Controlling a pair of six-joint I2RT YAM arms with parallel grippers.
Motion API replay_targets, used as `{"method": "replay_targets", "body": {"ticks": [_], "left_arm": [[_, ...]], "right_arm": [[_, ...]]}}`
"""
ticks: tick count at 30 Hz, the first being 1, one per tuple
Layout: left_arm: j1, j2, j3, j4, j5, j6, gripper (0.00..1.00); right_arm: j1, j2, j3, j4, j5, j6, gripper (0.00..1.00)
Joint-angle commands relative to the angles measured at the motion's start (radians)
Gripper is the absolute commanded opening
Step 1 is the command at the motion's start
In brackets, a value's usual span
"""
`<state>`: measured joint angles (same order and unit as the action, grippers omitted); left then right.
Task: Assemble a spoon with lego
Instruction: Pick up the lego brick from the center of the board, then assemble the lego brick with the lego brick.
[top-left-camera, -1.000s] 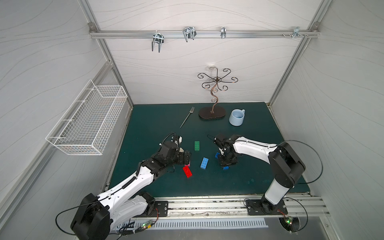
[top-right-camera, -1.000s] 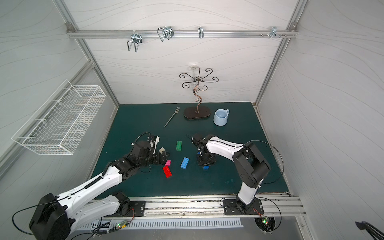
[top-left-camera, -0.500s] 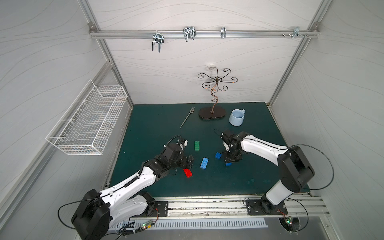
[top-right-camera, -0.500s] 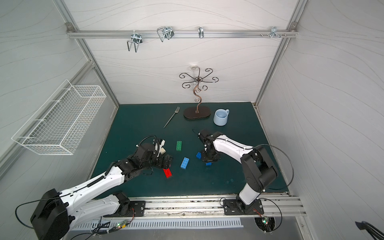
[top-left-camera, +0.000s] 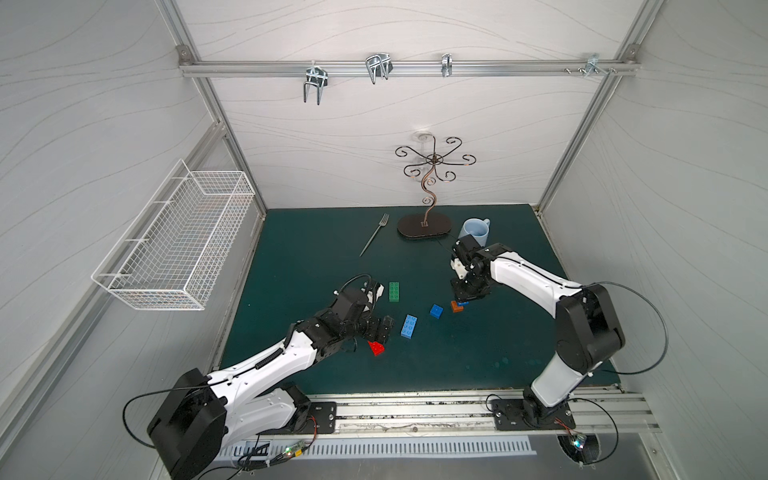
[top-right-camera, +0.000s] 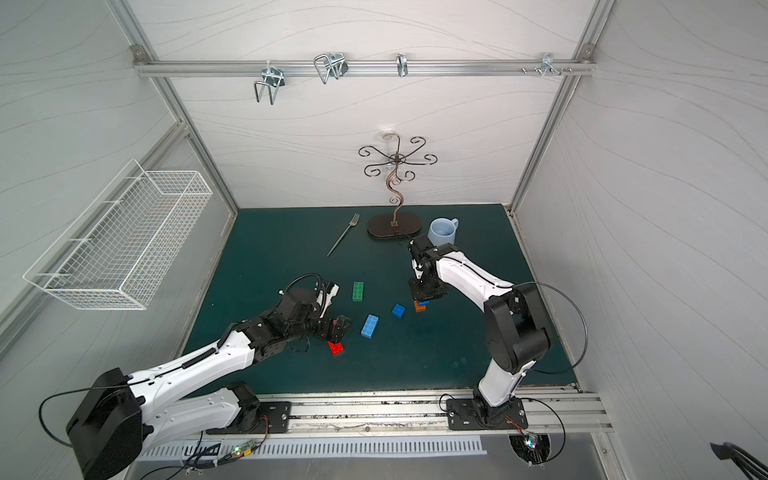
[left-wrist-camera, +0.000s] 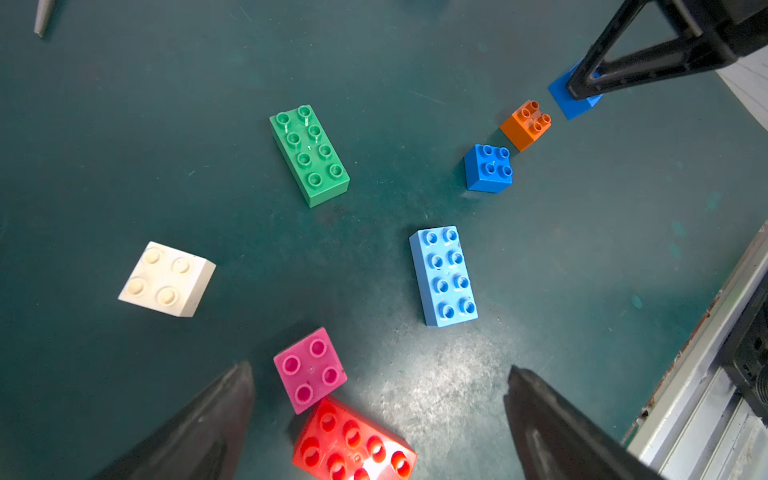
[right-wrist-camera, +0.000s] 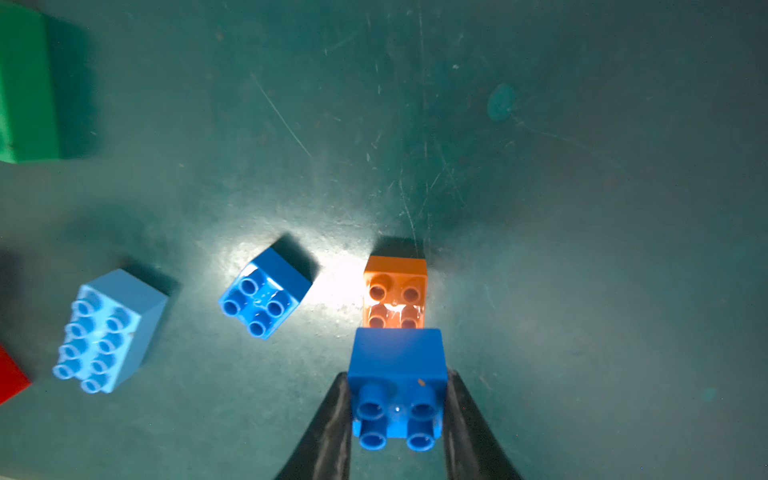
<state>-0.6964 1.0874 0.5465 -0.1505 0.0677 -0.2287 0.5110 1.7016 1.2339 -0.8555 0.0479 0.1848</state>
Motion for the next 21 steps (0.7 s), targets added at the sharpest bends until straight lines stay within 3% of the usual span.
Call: {"method": "replay_targets", "body": {"ticks": [1,21], "left_arm": [[-0.005,0.014,0.028,0.045,0.005,0.016,1.0],[-0.004,0.037,0.034,0.044,-0.001,0.02,1.0]], "right_arm": [[-0.005,0.027,0.016,0.003,0.006,-0.025,0.28],[-0.009,0.108,0.033,0.026,-0.019,-0.027,0.28]]}}
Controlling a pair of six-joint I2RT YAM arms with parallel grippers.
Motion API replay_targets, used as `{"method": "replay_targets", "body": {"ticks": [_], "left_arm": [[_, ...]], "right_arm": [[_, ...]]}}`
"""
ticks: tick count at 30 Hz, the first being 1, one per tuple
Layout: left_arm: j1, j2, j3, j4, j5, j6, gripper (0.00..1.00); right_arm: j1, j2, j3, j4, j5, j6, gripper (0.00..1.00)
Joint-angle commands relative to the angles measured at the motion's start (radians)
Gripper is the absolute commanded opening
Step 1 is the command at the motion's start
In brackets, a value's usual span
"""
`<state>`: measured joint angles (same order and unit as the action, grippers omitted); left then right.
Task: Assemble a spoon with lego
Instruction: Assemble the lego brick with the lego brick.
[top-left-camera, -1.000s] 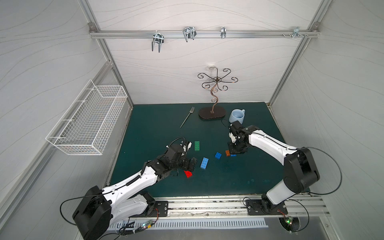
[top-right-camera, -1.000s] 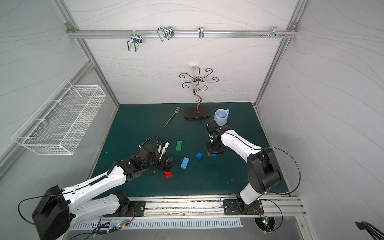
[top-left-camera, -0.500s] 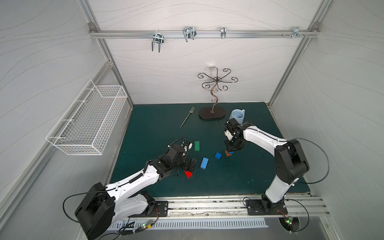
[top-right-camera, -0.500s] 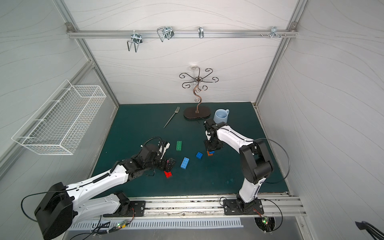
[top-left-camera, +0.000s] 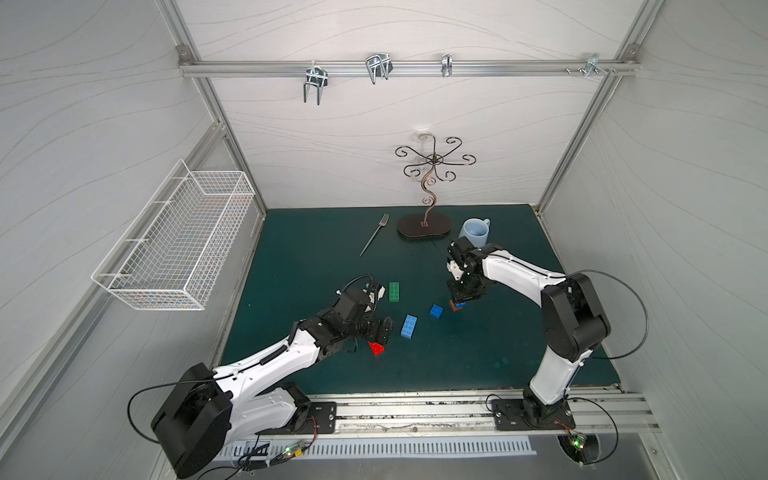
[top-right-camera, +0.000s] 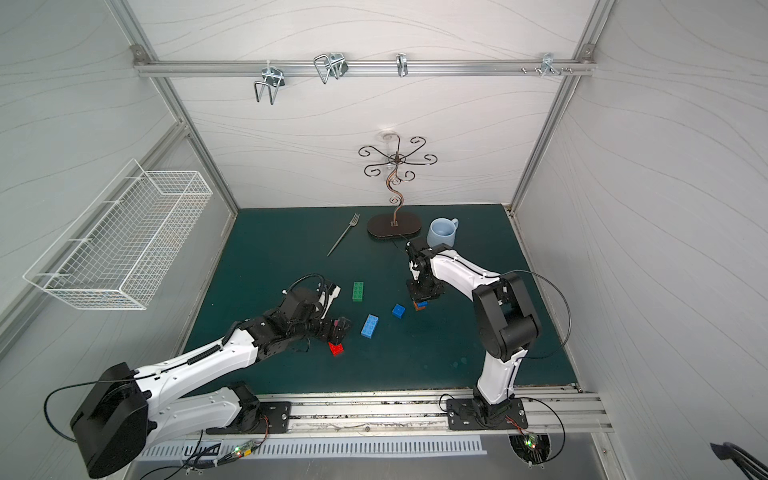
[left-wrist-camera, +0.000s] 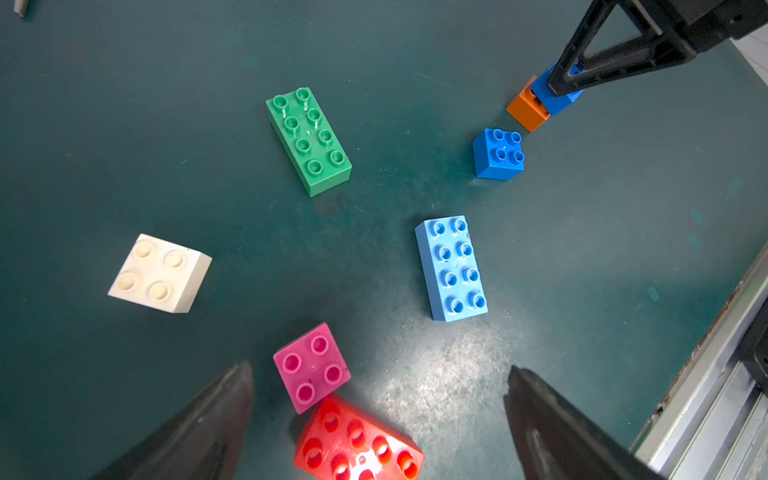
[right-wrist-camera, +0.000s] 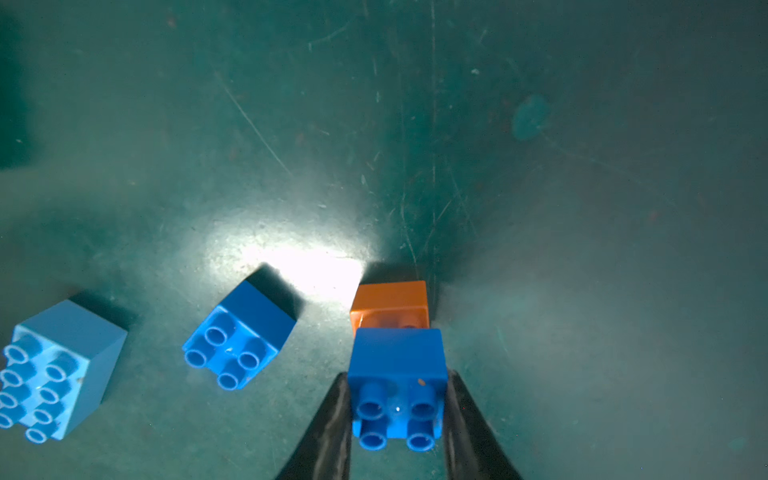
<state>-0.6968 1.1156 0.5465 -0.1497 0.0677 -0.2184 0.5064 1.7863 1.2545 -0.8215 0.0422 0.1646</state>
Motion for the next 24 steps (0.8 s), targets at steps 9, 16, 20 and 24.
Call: {"method": "replay_targets", "body": {"ticks": [9,16,20,24], "left_arm": [[-0.004,0.01,0.029,0.046,-0.006,0.01,1.0],[-0.004,-0.002,0.023,0.046,-0.01,0.011,1.0],[-0.005,-0.007,0.021,0.047,-0.015,0.01,1.0],[-0.004,-0.007,0.019,0.047,-0.017,0.009,1.0]], "right_arm": [[0.006,0.051,0.012,-0.014,-0.021,-0.018,0.28],[0.006,0.117,0.038,-0.044,0.001,-0.072,0.28],[0.01,0.115,0.037,-0.055,-0.001,-0.09,0.28],[0.012,0.137,0.045,-0.067,-0.001,-0.071,0.29]]}}
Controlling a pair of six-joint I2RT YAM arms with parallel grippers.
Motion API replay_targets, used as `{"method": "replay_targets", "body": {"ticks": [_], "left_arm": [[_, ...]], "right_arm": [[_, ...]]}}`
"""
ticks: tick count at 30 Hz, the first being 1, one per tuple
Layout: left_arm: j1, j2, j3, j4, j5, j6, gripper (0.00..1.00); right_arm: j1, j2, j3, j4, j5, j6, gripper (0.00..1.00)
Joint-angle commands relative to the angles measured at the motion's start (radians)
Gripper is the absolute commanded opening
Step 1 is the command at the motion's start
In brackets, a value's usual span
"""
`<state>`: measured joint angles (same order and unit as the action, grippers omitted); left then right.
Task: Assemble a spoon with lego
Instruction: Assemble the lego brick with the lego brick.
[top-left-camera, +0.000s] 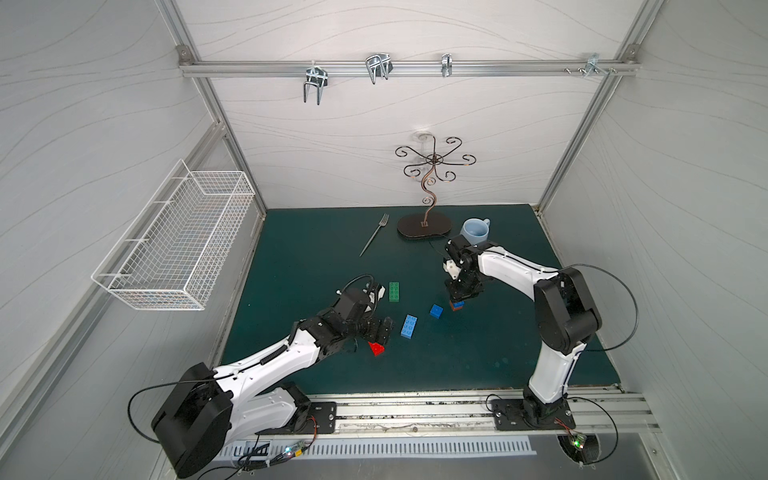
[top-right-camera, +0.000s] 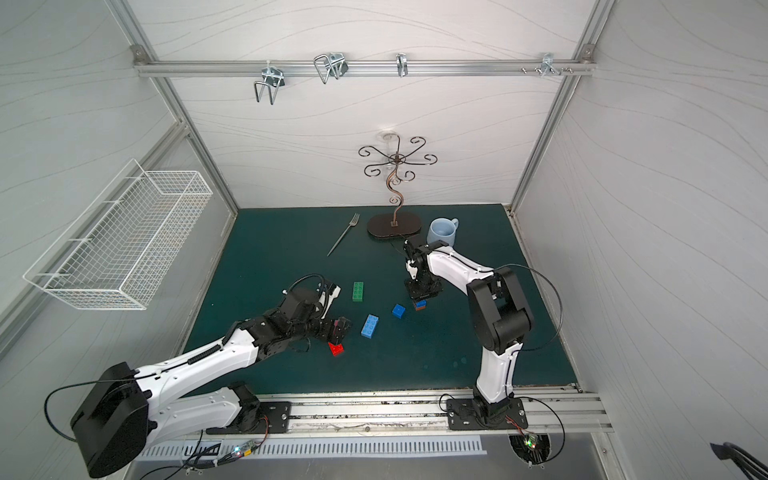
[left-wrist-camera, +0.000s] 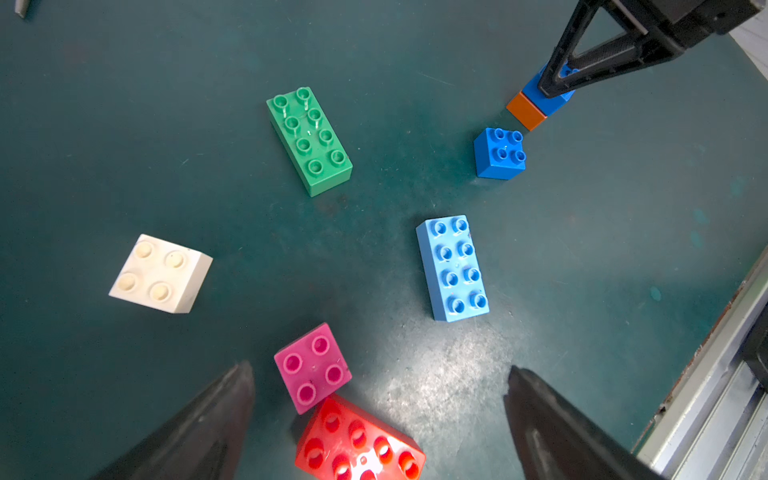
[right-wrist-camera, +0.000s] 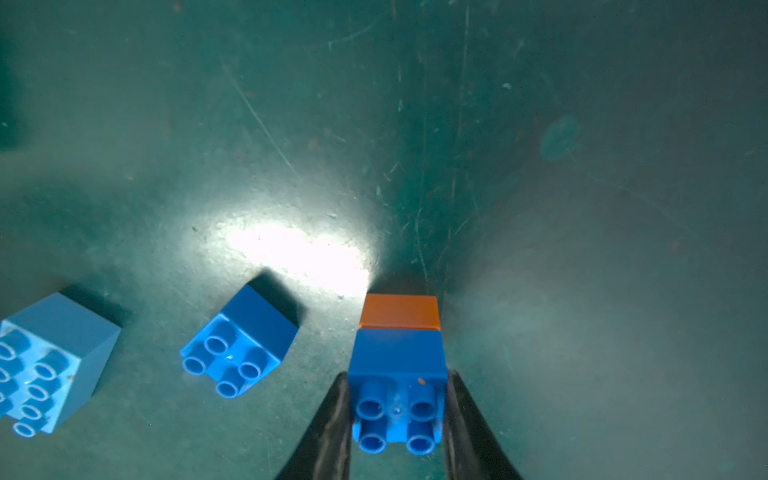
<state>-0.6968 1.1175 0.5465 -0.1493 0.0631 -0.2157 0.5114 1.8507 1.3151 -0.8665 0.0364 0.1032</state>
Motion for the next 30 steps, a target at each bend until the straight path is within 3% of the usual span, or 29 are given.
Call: {"method": "replay_targets", "body": {"ticks": [1,7,17,30], "left_arm": [[-0.005,-0.008,0.02,0.045,-0.015,0.006,1.0],[-0.006,-0.018,0.017,0.042,-0.023,0.004,1.0],[-0.007,-0.029,0.01,0.044,-0.028,0.004,1.0],[-0.007,-0.038,0.004,0.045,-0.036,0.006,1.0]], "right_arm": [[0.005,0.085,-0.007,-0.029,0.007,0.002,0.29],[-0.011,0.102,0.025,-0.087,0.006,0.12,0.29],[0.018,0.081,-0.022,-0.062,0.052,0.196,0.28],[0.01,0.013,0.016,-0.07,0.024,0.276,0.41]]}}
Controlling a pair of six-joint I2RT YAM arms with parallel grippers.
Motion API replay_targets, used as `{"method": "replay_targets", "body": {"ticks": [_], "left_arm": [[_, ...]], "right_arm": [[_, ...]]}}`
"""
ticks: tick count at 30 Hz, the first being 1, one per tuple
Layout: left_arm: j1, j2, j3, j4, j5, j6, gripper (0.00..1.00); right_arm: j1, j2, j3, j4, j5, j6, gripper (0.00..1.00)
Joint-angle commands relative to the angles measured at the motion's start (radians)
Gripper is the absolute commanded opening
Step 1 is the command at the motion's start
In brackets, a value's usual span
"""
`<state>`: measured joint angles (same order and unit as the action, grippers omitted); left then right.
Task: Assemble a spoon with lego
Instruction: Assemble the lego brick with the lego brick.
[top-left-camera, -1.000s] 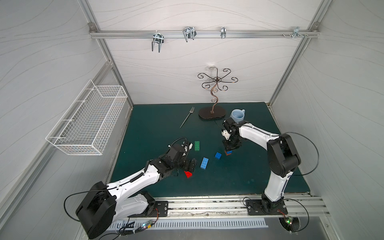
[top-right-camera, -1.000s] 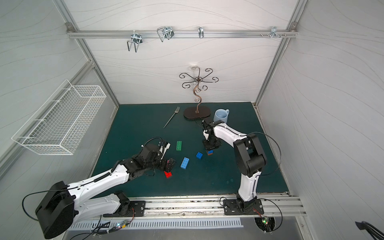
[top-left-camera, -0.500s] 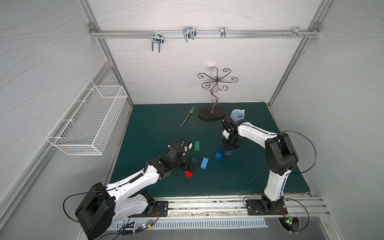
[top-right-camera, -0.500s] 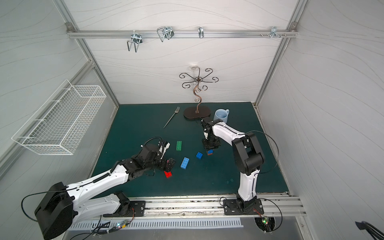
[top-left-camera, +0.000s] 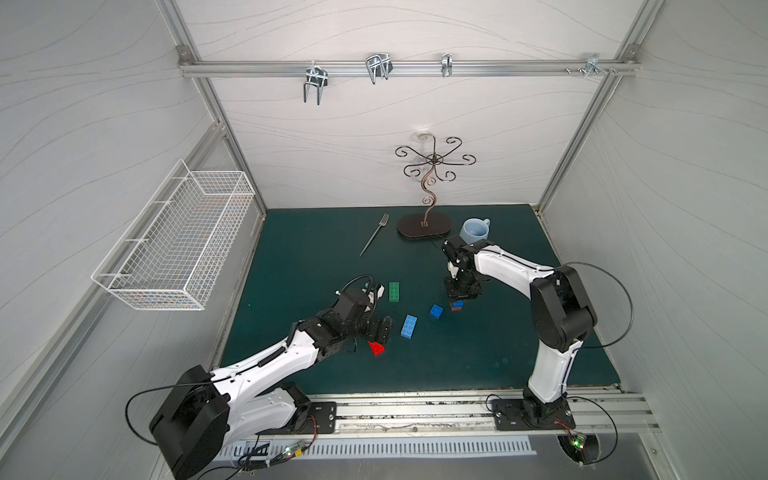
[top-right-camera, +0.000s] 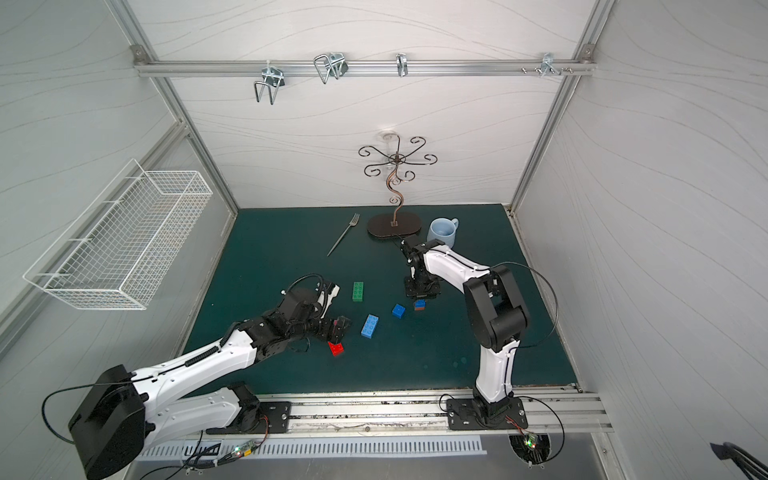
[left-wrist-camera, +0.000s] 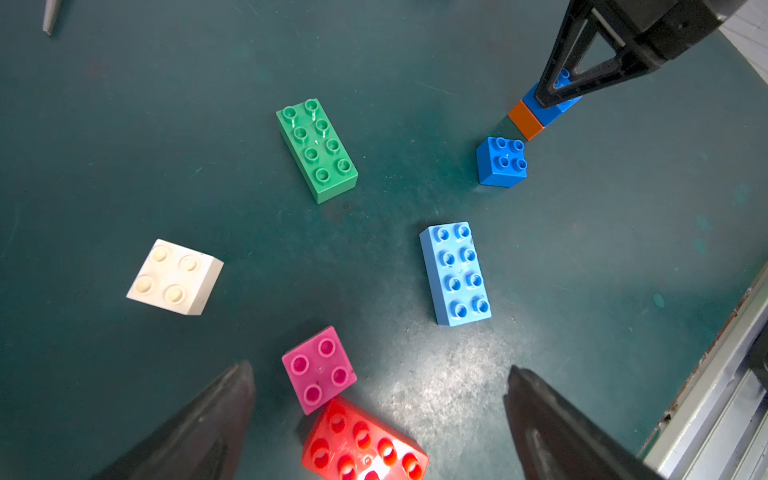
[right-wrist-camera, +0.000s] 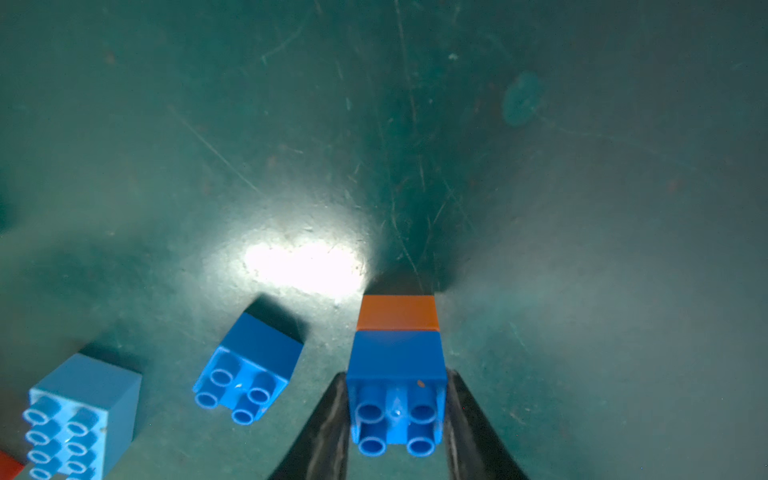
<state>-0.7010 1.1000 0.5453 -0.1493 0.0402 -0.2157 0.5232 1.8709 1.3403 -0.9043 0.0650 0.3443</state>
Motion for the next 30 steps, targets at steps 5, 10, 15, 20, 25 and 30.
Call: {"method": "replay_targets", "body": {"ticks": [5,10,15,20,25,30], "left_arm": [[-0.003,-0.017,0.007,0.043,-0.014,0.005,1.0],[-0.003,-0.021,0.007,0.044,-0.017,0.006,1.0],[-0.005,-0.025,0.005,0.042,-0.02,0.004,1.0],[-0.003,-0.022,0.006,0.04,-0.022,0.005,1.0],[-0.004,-0.028,0.002,0.042,-0.028,0.001,1.0],[-0.005,-0.034,-0.011,0.055,-0.011,0.006,1.0]], "right_arm": [[-0.005,-0.022,0.004,-0.038,-0.011,0.042,0.49],[-0.006,-0.032,0.005,-0.039,-0.059,0.045,0.53],[-0.004,-0.04,-0.02,-0.019,-0.155,0.056,0.53],[-0.005,-0.056,-0.026,-0.031,-0.117,0.053,0.54],[0.037,-0.104,-0.022,-0.067,0.002,-0.007,0.55],[0.129,-0.161,-0.028,-0.06,0.084,-0.102,0.55]]}}
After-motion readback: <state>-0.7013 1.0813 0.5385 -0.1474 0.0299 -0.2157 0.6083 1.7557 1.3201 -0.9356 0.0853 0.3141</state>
